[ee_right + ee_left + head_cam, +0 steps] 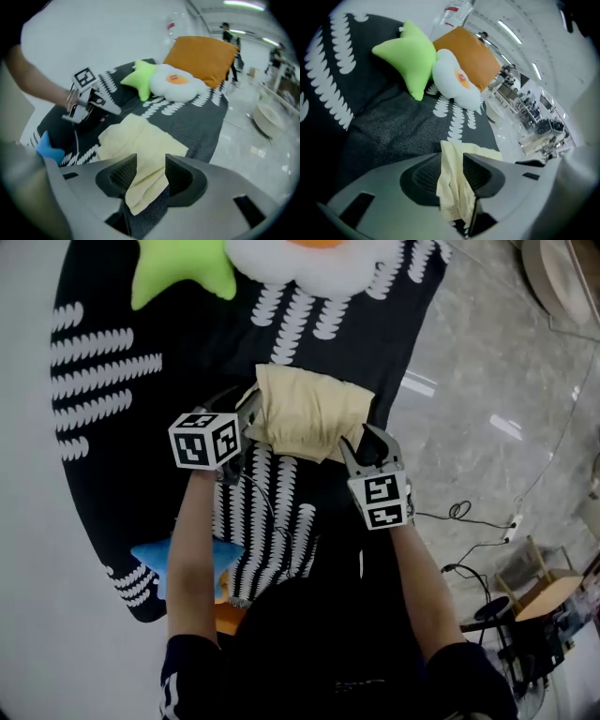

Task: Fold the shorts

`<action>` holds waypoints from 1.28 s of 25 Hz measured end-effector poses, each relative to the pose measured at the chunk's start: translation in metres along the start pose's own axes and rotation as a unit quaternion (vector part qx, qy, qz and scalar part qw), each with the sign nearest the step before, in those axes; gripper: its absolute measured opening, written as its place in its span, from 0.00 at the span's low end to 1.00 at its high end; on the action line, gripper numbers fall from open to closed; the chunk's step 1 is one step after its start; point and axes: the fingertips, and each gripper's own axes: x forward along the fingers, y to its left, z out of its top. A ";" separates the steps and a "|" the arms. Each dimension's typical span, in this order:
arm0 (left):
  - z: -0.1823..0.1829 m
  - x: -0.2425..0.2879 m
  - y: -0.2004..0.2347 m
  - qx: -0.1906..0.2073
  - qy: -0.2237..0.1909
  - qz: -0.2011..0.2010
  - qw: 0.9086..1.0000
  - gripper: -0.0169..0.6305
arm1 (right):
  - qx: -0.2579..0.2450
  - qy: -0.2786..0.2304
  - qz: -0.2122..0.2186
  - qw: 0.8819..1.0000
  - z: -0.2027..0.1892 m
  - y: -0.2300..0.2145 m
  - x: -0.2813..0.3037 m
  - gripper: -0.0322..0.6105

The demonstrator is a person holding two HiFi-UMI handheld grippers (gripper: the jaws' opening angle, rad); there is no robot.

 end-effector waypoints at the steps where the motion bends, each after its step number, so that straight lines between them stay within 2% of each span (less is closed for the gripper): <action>1: -0.001 0.003 0.005 -0.026 -0.002 -0.005 1.000 0.25 | 0.049 -0.011 -0.013 0.999 0.000 -0.007 0.001 0.34; 3: -0.001 0.007 0.013 -0.093 -0.018 -0.010 0.995 0.22 | 0.140 -0.030 -0.021 0.989 -0.001 -0.023 0.004 0.27; 5: 0.003 0.017 0.015 -0.151 -0.033 -0.020 0.988 0.17 | 0.224 -0.046 -0.021 0.973 -0.002 -0.043 0.010 0.24; 8: 0.008 0.041 0.016 -0.179 -0.013 -0.021 0.983 0.13 | 0.319 -0.049 -0.008 0.946 -0.002 -0.068 0.027 0.24; 13: 0.001 0.066 0.023 -0.212 0.028 -0.003 0.977 0.09 | 0.392 -0.017 0.017 0.920 -0.003 -0.079 0.053 0.23; 16: -0.007 0.071 0.022 -0.240 0.030 0.004 0.970 0.05 | 0.429 -0.020 0.034 0.902 -0.010 -0.082 0.057 0.11; 17: -0.007 0.069 0.021 -0.245 0.025 0.004 0.969 0.04 | 0.438 -0.020 0.031 0.898 -0.011 -0.083 0.057 0.11; 21: -0.003 0.050 0.023 -0.219 0.009 0.008 0.976 0.04 | 0.461 -0.025 -0.003 0.887 -0.012 -0.083 0.043 0.21; 23: -0.001 0.046 0.023 -0.214 0.005 0.008 0.977 0.04 | 0.470 -0.023 0.000 0.882 -0.014 -0.082 0.043 0.26; 25: 0.004 0.048 0.022 -0.213 0.001 0.005 0.977 0.04 | 0.468 -0.015 0.013 0.884 -0.013 -0.082 0.050 0.27; 26: 0.007 0.049 0.021 -0.208 -0.004 0.004 0.978 0.04 | 0.459 -0.011 0.016 0.888 -0.010 -0.082 0.054 0.23; 27: 0.011 0.048 0.021 -0.196 -0.013 0.006 0.980 0.04 | 0.444 -0.007 0.015 0.896 -0.006 -0.083 0.056 0.13; 28: 0.014 0.045 0.023 -0.179 -0.024 0.011 0.984 0.04 | 0.425 -0.007 0.012 0.905 -0.003 -0.082 0.056 0.10; 30: 0.019 0.036 0.029 -0.139 -0.046 0.028 0.989 0.04 | 0.396 -0.019 0.007 0.918 0.003 -0.085 0.049 0.10; 32: 0.020 0.036 0.035 -0.119 -0.063 0.038 0.990 0.04 | 0.396 -0.035 0.000 0.918 -0.002 -0.099 0.045 0.10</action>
